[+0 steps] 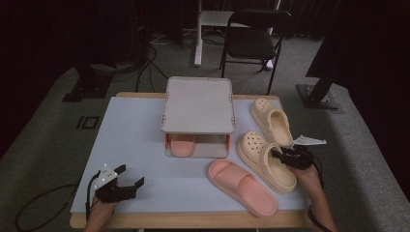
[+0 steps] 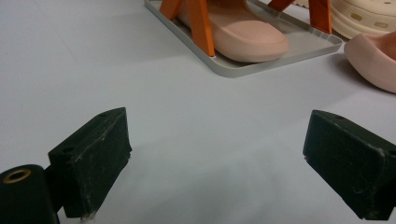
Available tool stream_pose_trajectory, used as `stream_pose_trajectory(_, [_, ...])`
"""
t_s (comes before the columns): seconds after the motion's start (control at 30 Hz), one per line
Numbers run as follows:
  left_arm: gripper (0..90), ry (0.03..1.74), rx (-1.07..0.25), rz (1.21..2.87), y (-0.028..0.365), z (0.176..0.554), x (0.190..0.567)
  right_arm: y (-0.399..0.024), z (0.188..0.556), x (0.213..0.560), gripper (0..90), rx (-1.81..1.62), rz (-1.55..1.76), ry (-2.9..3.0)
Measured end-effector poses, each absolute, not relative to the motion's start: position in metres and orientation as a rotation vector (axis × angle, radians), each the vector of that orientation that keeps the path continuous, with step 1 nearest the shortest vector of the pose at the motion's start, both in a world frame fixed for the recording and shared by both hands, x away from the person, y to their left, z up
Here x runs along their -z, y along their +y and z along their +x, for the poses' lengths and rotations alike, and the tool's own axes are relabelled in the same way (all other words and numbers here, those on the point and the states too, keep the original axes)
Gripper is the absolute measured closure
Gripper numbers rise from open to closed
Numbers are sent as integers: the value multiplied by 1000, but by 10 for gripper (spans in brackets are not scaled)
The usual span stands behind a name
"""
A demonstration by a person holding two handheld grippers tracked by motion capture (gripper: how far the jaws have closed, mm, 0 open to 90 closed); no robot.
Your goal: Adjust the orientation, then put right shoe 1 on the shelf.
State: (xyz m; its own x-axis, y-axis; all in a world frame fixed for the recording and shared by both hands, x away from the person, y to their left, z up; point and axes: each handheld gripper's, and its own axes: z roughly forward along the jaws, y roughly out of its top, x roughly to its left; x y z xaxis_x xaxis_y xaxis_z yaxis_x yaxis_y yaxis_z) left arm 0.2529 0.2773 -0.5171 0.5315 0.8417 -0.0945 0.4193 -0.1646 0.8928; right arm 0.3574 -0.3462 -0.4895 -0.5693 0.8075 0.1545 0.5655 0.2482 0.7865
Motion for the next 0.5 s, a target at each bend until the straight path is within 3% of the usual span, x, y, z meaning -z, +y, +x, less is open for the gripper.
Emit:
stream_pose_trajectory(0.03, [73, 1052, -535, 1780, 277, 253, 517, -346, 359, 491, 739, -1217, 1272, 2267])
stream_pose_trajectory(0.07, [73, 1051, -534, 1781, 277, 252, 517, -345, 359, 492, 755, -1214, 1274, 2278])
stream_pose_trajectory(0.5, [73, 1049, -543, 1767, 279, 251, 516, -343, 359, 472, 772, -1278, 1289, 2200])
